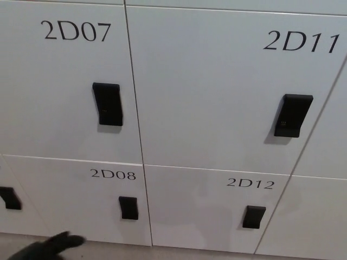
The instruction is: The robot uses its left hand to push the door of an open cabinet towards the right and closes it
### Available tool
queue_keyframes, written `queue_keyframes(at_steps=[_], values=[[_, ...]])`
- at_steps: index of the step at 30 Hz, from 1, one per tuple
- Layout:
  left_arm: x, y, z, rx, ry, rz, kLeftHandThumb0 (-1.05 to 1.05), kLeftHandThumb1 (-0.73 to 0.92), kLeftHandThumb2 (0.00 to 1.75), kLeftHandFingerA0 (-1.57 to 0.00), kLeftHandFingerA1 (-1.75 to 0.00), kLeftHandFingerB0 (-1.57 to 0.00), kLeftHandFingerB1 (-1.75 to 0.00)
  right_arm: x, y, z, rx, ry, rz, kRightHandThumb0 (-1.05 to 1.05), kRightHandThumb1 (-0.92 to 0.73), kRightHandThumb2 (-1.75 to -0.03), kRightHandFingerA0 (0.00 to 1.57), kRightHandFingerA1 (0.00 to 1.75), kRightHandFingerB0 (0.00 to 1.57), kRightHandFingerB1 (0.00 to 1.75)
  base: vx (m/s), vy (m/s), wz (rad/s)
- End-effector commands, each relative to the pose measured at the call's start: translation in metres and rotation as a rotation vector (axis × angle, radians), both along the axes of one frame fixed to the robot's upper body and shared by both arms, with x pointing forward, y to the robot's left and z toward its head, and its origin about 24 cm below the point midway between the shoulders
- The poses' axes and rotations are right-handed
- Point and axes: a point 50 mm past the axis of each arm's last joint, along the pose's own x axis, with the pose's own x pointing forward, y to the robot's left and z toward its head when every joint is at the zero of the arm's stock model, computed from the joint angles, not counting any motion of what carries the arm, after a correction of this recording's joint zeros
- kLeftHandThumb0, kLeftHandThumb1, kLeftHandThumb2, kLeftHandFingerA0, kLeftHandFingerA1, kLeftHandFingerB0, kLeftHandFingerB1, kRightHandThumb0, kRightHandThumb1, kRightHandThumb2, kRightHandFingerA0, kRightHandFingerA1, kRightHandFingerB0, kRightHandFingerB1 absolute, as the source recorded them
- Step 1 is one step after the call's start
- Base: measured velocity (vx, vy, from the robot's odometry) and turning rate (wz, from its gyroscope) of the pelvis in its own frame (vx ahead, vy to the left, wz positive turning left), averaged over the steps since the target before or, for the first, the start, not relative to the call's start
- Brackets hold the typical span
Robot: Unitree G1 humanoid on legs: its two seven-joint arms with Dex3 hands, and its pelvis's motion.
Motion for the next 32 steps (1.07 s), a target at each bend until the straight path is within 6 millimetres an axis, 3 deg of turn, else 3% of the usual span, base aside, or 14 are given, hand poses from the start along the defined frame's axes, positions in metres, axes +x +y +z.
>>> queue_keyframes(at_steps=[1, 4, 5, 10, 11, 12, 13, 14, 15, 16, 18, 19, 20, 32], values=[[-0.029, 0.043, -0.009, -0.007, -0.072, 0.26, -0.66, 0.7, 1.05, -0.39, -0.54, -0.25, -0.46, -0.008, -0.008, -0.001, -0.008, 0.021, 0.009, -0.52, -0.7, -1.02, 0.37, 0.55, 0.25, 0.48, 0.0, 0.0, 0.0], [-0.049, 0.048, -0.019, -0.009, -0.016, 0.308, -0.68, 0.72, 1.04, -0.36, -0.52, -0.28, -0.47, -0.022, -0.01, -0.006, -0.024, 0.04, 0.006, -0.48, -0.66, -1.0, 0.39, 0.55, 0.29, 0.49, 0.0, 0.0, 0.0], [-0.069, 0.053, -0.029, -0.016, 0.059, 0.353, -0.62, 0.69, 1.04, -0.37, -0.54, -0.25, -0.47, -0.038, -0.012, -0.011, -0.005, 0.06, -0.012, -0.48, -0.66, -0.99, 0.39, 0.55, 0.26, 0.48, 0.0, 0.0, 0.0], [-0.085, 0.059, -0.036, 0.003, 0.122, 0.396, -0.61, 0.7, 1.04, -0.36, -0.53, -0.26, -0.47, -0.047, -0.013, -0.014, -0.015, 0.085, -0.014, -0.5, -0.66, -0.98, 0.39, 0.54, 0.28, 0.48, 0.0, 0.0, 0.0], [-0.089, 0.06, -0.038, -0.005, 0.133, 0.413, -0.59, 0.84, 0.66, -0.42, -0.36, -0.39, -0.33, -0.05, -0.013, -0.015, -0.013, 0.087, -0.022, -0.47, -0.8, -0.64, 0.46, 0.39, 0.4, 0.35, 0.0, 0.0, 0.0], [-0.091, 0.06, -0.038, -0.007, 0.136, 0.417, -0.59, 0.84, 0.66, -0.42, -0.36, -0.39, -0.33, -0.05, -0.013, -0.016, -0.012, 0.087, -0.024, -0.47, -0.8, -0.64, 0.46, 0.39, 0.4, 0.35, 0.0, 0.0, 0.0], [-0.097, 0.061, -0.042, -0.032, 0.167, 0.457, -0.58, 0.69, 1.04, -0.4, -0.54, -0.28, -0.48, -0.054, -0.013, -0.017, -0.014, 0.099, -0.016, -0.48, -0.81, -0.64, 0.45, 0.39, 0.39, 0.35, 0.0, 0.0, 0.0], [-0.1, 0.061, -0.044, -0.043, 0.183, 0.474, -0.6, 0.84, 0.66, -0.47, -0.36, -0.42, -0.34, -0.055, -0.013, -0.017, -0.014, 0.101, -0.011, -0.48, -0.66, -1.0, 0.39, 0.55, 0.27, 0.48, 0.0, 0.0, 0.0], [-0.1, 0.062, -0.044, -0.043, 0.186, 0.476, -0.6, 0.84, 0.66, -0.47, -0.36, -0.42, -0.34, -0.055, -0.013, -0.017, -0.013, 0.099, -0.011, -0.48, -0.66, -1.0, 0.39, 0.55, 0.27, 0.48, 0.0, 0.0, 0.0], [-0.1, 0.062, -0.045, -0.037, 0.191, 0.483, -0.61, 0.85, 0.67, -0.51, -0.38, -0.44, -0.35, -0.054, -0.013, -0.017, -0.015, 0.098, -0.008, -0.49, -0.81, -0.65, 0.45, 0.4, 0.4, 0.36, 0.0, 0.0, 0.0], [-0.098, 0.062, -0.046, -0.041, 0.208, 0.504, -0.62, 0.86, 0.66, -0.47, -0.36, -0.4, -0.33, -0.053, -0.012, -0.017, -0.019, 0.102, -0.007, -0.47, -0.81, -0.64, 0.48, 0.39, 0.43, 0.36, 0.0, 0.0, 0.0], [-0.098, 0.062, -0.047, -0.051, 0.218, 0.514, -0.62, 0.86, 0.66, -0.47, -0.36, -0.4, -0.33, -0.054, -0.012, -0.017, -0.02, 0.104, -0.008, -0.47, -0.81, -0.64, 0.48, 0.39, 0.43, 0.36, 0.0, 0.0, 0.0], [-0.099, 0.062, -0.048, -0.055, 0.231, 0.524, -0.6, 0.86, 0.66, -0.47, -0.37, -0.38, -0.33, -0.057, -0.012, -0.018, -0.018, 0.116, -0.008, -0.49, -0.68, -0.99, 0.38, 0.54, 0.28, 0.48, 0.0, 0.0, 0.0], [-0.111, 0.064, -0.052, -0.027, 0.273, 0.545, -0.61, 0.87, 0.67, -0.44, -0.38, -0.36, -0.33, -0.072, -0.012, -0.023, -0.004, 0.156, -0.007, -0.55, -0.69, -0.98, 0.35, 0.52, 0.27, 0.47, 0.0, 0.0, 0.0]])
